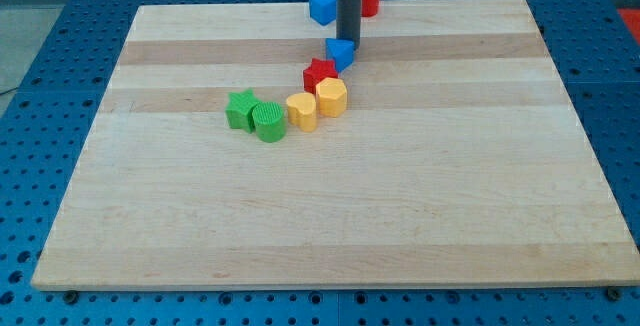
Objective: Move the red star right a bit
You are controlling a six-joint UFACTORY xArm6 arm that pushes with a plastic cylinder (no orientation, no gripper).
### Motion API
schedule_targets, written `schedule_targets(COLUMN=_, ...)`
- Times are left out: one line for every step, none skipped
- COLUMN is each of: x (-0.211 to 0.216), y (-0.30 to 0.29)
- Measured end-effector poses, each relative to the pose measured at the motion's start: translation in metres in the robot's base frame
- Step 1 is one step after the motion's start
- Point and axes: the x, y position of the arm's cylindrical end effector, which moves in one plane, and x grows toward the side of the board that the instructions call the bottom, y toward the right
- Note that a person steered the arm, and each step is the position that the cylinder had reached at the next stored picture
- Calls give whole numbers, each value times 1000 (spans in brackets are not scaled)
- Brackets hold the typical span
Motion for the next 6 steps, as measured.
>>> schedule_targets(x=0, y=-76)
schedule_targets(x=7, y=-142)
schedule_targets(x=32, y=-153)
schedule_targets(x=63, y=-137)
schedule_targets(x=77, y=-122)
schedule_targets(x=79, y=-97)
